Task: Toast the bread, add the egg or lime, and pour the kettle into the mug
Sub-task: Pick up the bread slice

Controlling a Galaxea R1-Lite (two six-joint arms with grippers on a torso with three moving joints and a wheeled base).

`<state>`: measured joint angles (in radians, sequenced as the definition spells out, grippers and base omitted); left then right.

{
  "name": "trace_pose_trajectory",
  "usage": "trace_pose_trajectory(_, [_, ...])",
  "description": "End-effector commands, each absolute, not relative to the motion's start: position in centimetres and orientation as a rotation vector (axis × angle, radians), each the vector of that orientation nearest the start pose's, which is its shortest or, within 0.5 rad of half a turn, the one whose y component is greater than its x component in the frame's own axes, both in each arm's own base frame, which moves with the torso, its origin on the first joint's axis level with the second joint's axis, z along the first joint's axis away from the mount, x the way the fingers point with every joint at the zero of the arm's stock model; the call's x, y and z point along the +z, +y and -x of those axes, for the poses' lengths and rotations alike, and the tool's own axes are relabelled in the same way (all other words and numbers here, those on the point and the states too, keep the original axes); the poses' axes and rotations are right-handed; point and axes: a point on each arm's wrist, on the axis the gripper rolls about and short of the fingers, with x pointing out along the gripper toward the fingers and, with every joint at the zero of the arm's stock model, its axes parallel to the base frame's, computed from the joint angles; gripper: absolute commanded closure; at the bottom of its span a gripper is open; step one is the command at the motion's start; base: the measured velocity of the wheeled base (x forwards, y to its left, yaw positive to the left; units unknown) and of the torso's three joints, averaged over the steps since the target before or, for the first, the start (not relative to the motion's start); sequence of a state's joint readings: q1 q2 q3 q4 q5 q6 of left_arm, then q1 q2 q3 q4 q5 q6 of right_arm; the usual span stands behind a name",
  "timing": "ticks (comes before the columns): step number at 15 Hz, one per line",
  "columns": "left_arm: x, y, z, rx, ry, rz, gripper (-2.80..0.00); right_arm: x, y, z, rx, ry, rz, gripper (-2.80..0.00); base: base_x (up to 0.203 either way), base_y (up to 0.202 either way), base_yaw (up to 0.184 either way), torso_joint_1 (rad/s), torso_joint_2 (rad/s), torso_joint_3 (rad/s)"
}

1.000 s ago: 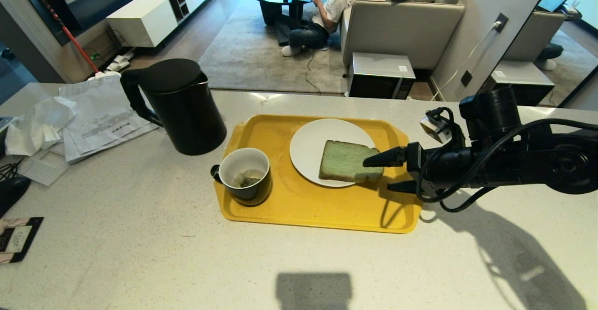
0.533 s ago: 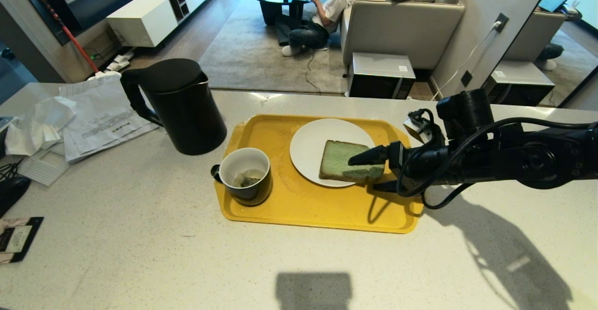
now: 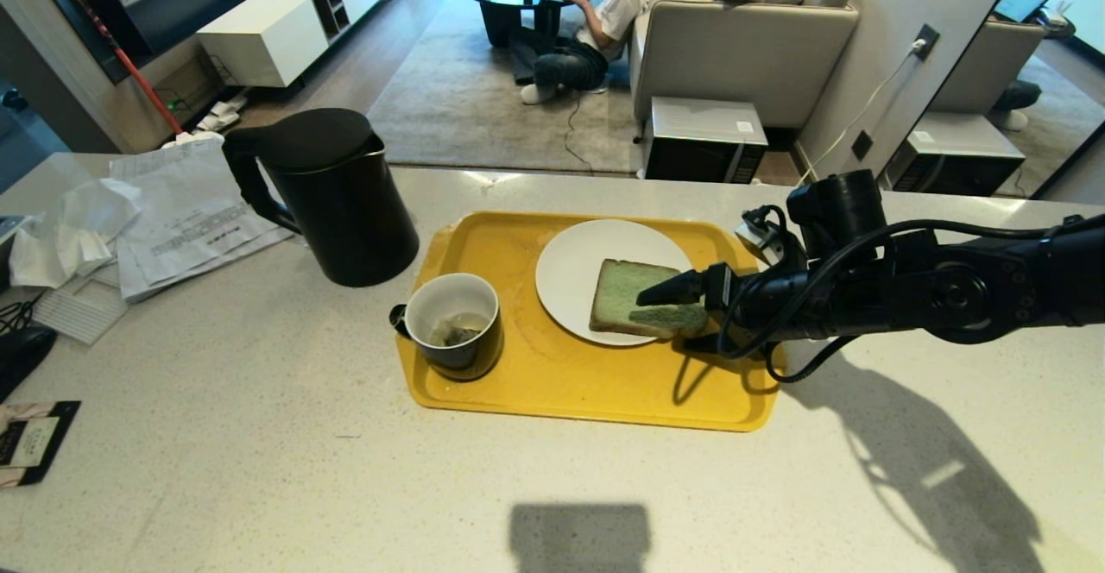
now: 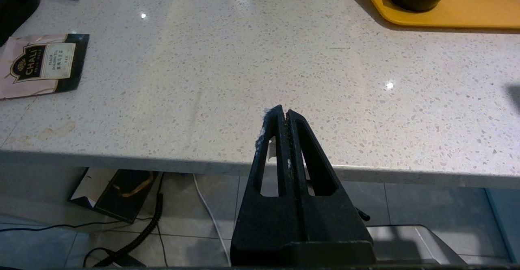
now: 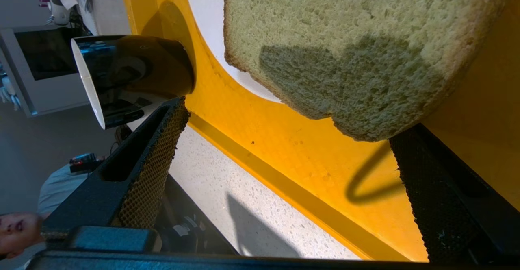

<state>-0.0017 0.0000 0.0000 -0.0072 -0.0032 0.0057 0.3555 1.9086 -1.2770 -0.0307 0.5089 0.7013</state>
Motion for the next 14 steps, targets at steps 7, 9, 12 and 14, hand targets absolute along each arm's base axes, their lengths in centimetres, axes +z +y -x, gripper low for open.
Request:
trace_pose_trajectory(7, [7.6,0.0,2.3,-0.005,-0.008,-0.006,0.0,18.7,13.9,-34.6,0.567,0.891,-0.683,0.0,0.0,0.0,0.0,0.0,0.0,0.0])
trace_pose_trajectory(9, [7.6,0.0,2.3,-0.005,-0.008,-0.006,0.0,18.7,13.8,-34.5,0.56,0.894,-0.685,0.0,0.0,0.0,0.0,0.0,0.0,0.0])
trace_pose_trajectory(12, [7.6,0.0,2.3,-0.005,-0.008,-0.006,0.0,18.8,12.9,-34.2,0.538,0.895,-0.692,0.0,0.0,0.0,0.0,0.0,0.0,0.0])
trace_pose_trajectory(14, [7.6,0.0,2.3,-0.005,-0.008,-0.006,0.0,19.1,12.4,-33.9,0.531,0.886,-0.696,0.0,0.0,0.0,0.0,0.0,0.0,0.0])
